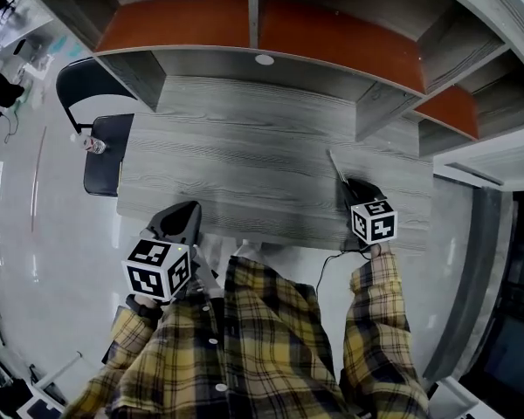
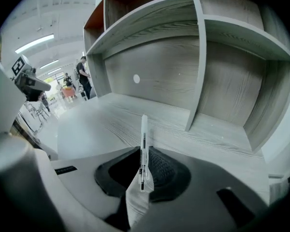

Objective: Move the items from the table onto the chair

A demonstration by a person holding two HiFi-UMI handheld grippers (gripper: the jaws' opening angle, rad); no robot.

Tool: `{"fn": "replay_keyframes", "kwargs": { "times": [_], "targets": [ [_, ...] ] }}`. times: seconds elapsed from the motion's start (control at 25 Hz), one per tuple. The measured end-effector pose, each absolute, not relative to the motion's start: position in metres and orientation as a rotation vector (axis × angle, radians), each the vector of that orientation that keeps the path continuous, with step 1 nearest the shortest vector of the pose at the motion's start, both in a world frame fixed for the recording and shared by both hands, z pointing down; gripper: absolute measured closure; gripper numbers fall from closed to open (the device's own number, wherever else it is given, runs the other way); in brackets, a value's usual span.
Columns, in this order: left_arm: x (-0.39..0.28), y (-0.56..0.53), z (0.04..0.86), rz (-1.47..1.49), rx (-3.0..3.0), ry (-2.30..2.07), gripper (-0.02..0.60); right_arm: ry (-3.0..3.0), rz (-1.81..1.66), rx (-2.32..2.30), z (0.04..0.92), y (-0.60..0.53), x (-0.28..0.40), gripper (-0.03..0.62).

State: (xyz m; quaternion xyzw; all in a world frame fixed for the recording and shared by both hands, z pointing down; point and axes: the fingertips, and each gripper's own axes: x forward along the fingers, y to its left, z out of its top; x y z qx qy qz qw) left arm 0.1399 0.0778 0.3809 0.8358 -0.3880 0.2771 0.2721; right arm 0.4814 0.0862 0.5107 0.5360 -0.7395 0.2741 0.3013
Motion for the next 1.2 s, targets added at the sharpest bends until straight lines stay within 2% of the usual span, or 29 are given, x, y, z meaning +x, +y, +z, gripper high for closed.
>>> {"fn": "replay_keyframes", "kwargs": {
  "times": [0.24,0.48,0.96,1.2],
  "targets": [
    [0.095,0.076,0.384,0.686,2.224,-1.069,0.577,-2.033,0.723,1.399,0.484,0.086,0.413,0.530],
    [0.003,0.054,0.395,0.657,2.183,-1.096,0.577,-2.098,0.729,1.338,0.463,0.073,0.294,0.530],
    [-0.238,-0.023,0.424,0.654,2.107,-1.183,0.577,-2.248,0.833,1.199,0.445,0.012,-0.011,0.530],
    [-0.329,-0.039,0.459,0.623,2.027,-1.220,0.577,-2.315,0.881,1.066,0.455,-0.017,-0.157,0.530]
  ]
}}
